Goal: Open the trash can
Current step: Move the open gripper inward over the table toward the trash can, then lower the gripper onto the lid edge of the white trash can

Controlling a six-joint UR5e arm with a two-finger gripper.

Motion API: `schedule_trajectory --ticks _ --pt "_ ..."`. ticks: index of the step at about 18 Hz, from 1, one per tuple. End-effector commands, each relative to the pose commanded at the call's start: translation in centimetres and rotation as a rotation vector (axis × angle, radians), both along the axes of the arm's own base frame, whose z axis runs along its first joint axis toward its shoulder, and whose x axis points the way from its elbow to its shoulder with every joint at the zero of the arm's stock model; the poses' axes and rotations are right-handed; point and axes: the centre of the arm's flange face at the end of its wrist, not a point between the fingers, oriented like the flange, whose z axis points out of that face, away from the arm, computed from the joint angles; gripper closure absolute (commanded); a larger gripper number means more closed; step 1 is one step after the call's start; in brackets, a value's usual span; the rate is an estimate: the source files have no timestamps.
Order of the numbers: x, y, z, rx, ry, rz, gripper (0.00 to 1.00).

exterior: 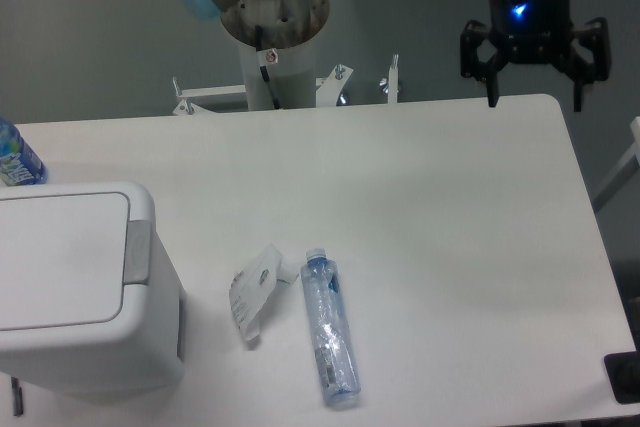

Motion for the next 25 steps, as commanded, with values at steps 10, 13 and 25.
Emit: schedule_trajectory --ticks 10,13,25 --pt "0.0 0.3 0.5 0.036 -0.005 0.084 0.0" --pt "0.1 0.5 0.3 0.067 -0.021 0.149 0.0" --pt "4.4 7.9 1.4 0.254 -0.068 0.366 0.0"
